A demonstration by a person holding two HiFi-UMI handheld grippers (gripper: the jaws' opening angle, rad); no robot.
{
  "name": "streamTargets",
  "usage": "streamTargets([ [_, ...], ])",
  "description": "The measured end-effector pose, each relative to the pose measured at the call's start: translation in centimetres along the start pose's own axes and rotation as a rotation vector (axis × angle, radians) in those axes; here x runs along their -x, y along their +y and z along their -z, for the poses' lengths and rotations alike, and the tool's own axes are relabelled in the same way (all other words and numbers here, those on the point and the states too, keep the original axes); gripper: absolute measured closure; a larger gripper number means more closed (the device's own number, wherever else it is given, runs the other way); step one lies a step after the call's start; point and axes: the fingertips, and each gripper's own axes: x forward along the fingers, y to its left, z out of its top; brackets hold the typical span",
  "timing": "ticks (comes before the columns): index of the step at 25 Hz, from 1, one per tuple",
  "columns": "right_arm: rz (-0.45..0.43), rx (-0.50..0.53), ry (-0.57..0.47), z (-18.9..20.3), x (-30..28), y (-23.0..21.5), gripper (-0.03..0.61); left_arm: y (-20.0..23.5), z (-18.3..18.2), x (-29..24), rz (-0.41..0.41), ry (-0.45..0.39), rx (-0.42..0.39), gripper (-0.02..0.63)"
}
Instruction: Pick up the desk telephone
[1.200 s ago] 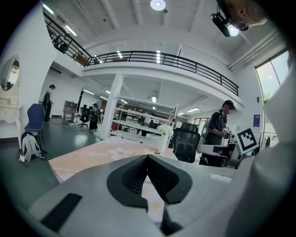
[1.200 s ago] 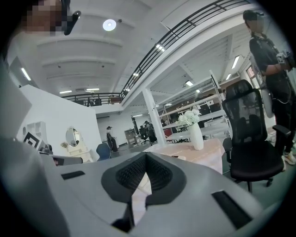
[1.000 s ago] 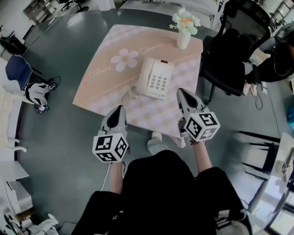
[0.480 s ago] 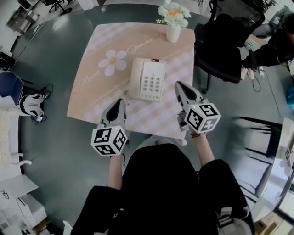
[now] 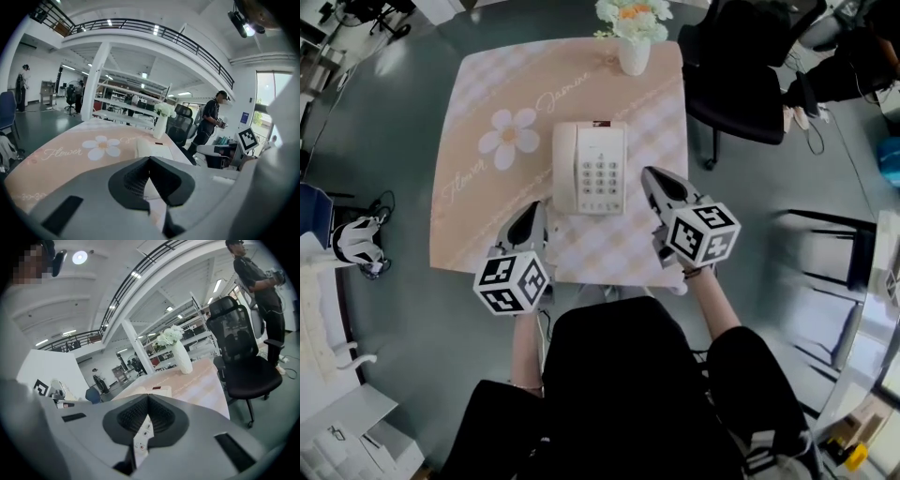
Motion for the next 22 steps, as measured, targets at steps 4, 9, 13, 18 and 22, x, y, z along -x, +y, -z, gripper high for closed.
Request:
streamTargets([
  [4,0.027,-0.096,0.033,1.0,-1.5,-1.2,0.586,0.7,-0.3,-2.4,0.048,0.05,0.003,0.614],
  [9,0.04,-0.155,0.06,1.9,-2.9,-2.1,0.586,1.6,-0.4,-4.6,0.083,0.1,0.024,0.615],
  [13,0.007,-0.198,0.074,2.4,-4.1,-2.5,0.584,1.8,-0.4,-6.4,0.136,0.125,0.091,0.608],
  [18,0.0,-0.226,0.132,3.7,-5.7,-3.2,0.486,2.3,0.7,-8.2,0.188,0.179,0.172,0.499],
  [22,0.0,-0.275,0.175,4.4,-7.0,-3.5,0.4,2.3,2.1,-9.5,0.228,0.255,0.213,0.407],
])
